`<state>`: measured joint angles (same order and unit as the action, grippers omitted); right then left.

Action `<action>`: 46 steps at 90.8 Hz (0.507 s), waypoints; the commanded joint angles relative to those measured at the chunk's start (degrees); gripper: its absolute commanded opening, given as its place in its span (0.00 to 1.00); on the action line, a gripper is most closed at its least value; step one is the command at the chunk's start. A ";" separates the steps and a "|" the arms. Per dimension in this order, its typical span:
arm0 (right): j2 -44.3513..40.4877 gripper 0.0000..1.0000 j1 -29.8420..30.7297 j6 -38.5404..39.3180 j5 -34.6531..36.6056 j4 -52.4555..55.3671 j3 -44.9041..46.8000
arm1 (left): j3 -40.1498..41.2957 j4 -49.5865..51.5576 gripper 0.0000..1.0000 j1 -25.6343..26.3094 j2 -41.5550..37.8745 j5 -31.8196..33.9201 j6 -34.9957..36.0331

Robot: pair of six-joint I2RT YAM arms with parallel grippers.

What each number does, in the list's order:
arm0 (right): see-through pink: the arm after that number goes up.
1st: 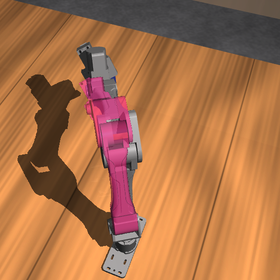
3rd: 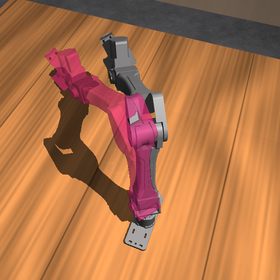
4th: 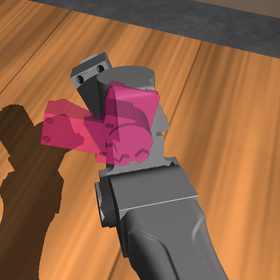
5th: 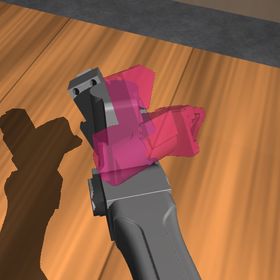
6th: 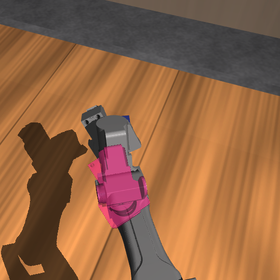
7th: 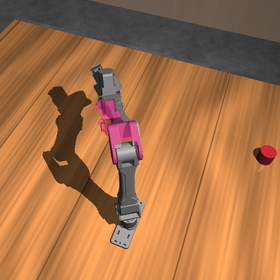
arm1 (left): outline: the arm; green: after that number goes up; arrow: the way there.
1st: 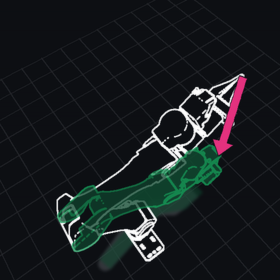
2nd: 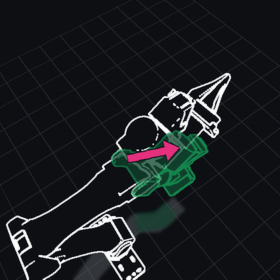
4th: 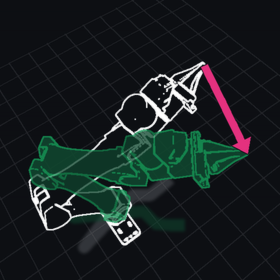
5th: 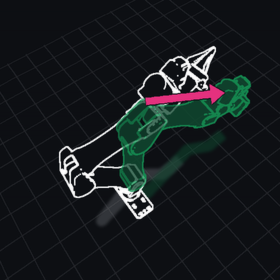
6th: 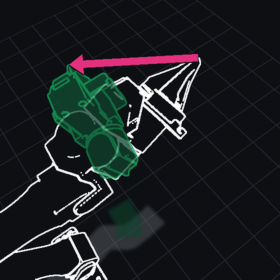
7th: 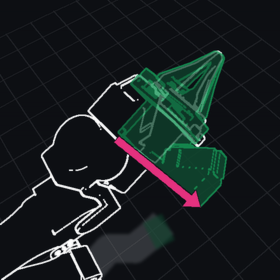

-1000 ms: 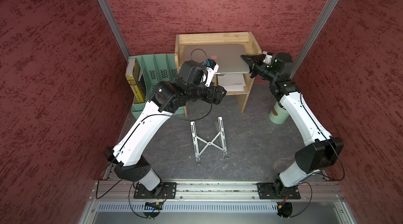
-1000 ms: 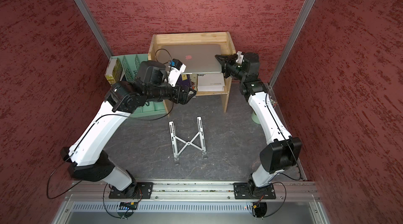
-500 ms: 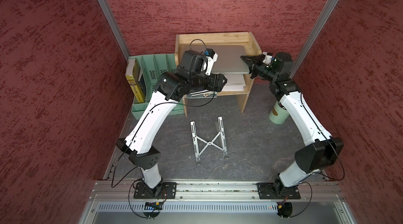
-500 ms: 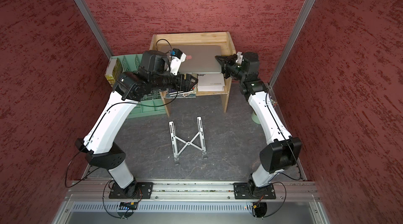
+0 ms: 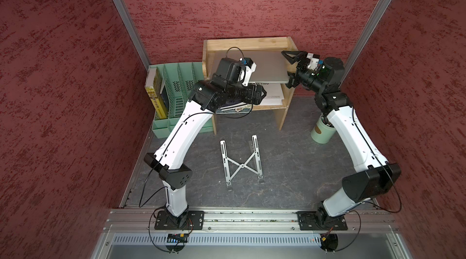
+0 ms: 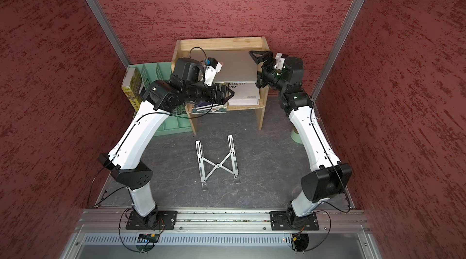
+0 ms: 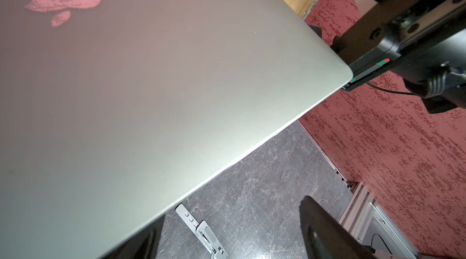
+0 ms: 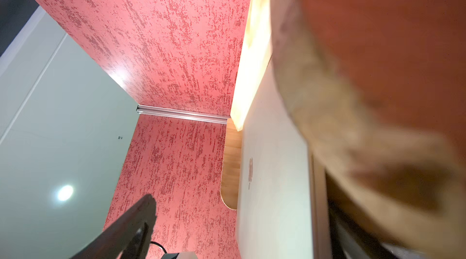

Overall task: Close the laptop lid and set it aside
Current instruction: Place the laptop on the shelf.

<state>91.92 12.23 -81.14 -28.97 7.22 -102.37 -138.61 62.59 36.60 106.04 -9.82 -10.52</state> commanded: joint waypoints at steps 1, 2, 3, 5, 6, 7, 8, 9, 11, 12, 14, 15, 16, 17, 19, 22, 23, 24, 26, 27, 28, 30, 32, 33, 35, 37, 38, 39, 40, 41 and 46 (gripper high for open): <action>-2.24 0.98 0.52 2.81 1.87 10.34 -0.08 | -3.69 -6.53 0.87 -1.44 2.31 0.49 0.37; -2.52 0.98 0.52 3.04 2.10 11.05 -0.01 | -3.95 -6.61 0.87 -1.49 2.54 0.41 0.35; -2.83 0.98 0.52 3.20 2.31 11.67 0.12 | -4.26 -6.60 0.87 -1.47 2.66 0.37 0.30; -3.18 0.98 0.52 3.50 2.90 12.92 0.36 | -4.82 -6.67 0.87 -1.45 3.20 0.30 0.21; -3.43 0.99 0.52 3.74 3.11 13.66 0.52 | -5.13 -6.68 0.87 -1.45 3.34 0.23 0.23; -3.73 0.98 0.52 3.90 3.38 14.34 0.73 | -5.42 -6.73 0.87 -1.44 3.54 0.15 0.15; -3.97 0.99 0.52 4.03 3.52 14.94 0.92 | -5.65 -6.75 0.87 -1.44 3.81 0.06 0.11; -4.22 0.98 0.52 4.13 3.72 15.50 1.11 | -5.90 -6.85 0.87 -1.44 3.99 0.02 0.09; -4.69 0.98 0.54 4.43 4.09 16.54 1.47 | -6.31 -6.93 0.87 -1.44 4.28 -0.07 0.00; -4.84 0.98 0.53 4.60 4.23 17.05 1.69 | -6.49 -6.98 0.87 -1.44 4.41 -0.09 -0.10; -5.40 0.98 0.54 4.88 4.53 17.70 2.18 | -6.81 -7.16 0.87 -1.47 4.83 -0.17 -0.11; -5.72 0.98 0.48 5.04 4.62 17.89 2.48 | -6.92 -7.28 0.87 -1.45 5.03 -0.23 -0.11; -5.93 0.98 0.46 5.21 4.75 18.17 2.77 | -7.06 -7.33 0.87 -1.45 5.17 -0.25 -0.15; -6.30 0.98 0.49 5.34 4.87 18.52 3.04 | -7.18 -7.36 0.87 -1.45 5.33 -0.27 -0.26; -7.01 0.98 0.46 5.55 5.21 19.30 3.58 | -7.48 -7.49 0.87 -1.44 5.74 -0.39 -0.32; -7.77 0.98 0.50 5.74 5.69 20.12 4.53 | -7.93 -7.58 0.87 -1.48 6.35 -0.60 -0.48; -7.97 0.99 0.51 5.83 5.86 20.25 4.89 | -8.10 -7.53 0.87 -1.50 6.54 -0.62 -0.51; -8.06 0.99 0.51 5.87 5.95 20.40 5.29 | -8.22 -7.46 0.87 -1.52 6.72 -0.67 -0.58; -9.04 0.98 0.47 5.90 6.21 20.60 6.09 | -8.43 -7.41 0.87 -1.53 7.16 -0.78 -0.69; -9.65 0.98 0.45 5.95 6.38 20.79 6.46 | -8.52 -7.40 0.87 -1.53 7.30 -0.88 -0.75; -10.18 0.98 0.39 5.97 6.60 20.94 6.87 | -8.61 -7.40 0.87 -1.53 7.45 -0.98 -0.78; -10.86 0.98 0.31 5.99 6.81 21.11 7.54 | -8.72 -7.39 0.87 -1.53 7.78 -1.05 -0.85; -11.65 0.98 0.27 6.11 7.08 21.28 8.19 | -8.77 -7.44 0.87 -1.53 8.09 -1.07 -0.93; -11.97 0.98 0.17 6.18 7.17 21.31 8.48 | -8.78 -7.46 0.87 -1.53 8.20 -1.07 -1.01; -12.58 0.98 0.10 6.33 7.50 21.53 8.98 | -8.78 -7.54 0.87 -1.60 8.37 -1.07 -1.17; -13.26 0.99 0.04 6.48 7.87 21.76 9.22 | -8.79 -7.67 0.87 -1.61 8.54 -1.07 -1.34; -13.61 0.98 0.01 6.68 8.01 21.81 9.52 | -8.79 -7.75 0.87 -1.66 8.64 -1.07 -1.39; -13.92 0.98 0.00 6.82 8.07 21.89 9.80 | -8.79 -7.79 0.87 -1.68 8.74 -1.03 -1.45; -14.25 0.98 -0.05 6.94 8.20 21.96 9.99 | -8.79 -7.86 0.87 -1.70 8.79 -1.01 -1.57; -14.63 0.99 -0.07 7.08 8.26 22.00 10.25 | -8.79 -7.93 0.87 -1.74 8.85 -1.00 -1.68; -16.21 0.98 -0.16 7.72 8.92 21.85 11.63 | -8.76 -8.36 0.87 -1.86 9.15 -0.51 -2.05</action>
<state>79.59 12.29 -75.94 -23.05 27.22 -92.58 -146.58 60.14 36.62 113.08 -13.19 -12.23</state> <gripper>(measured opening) 0.985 0.871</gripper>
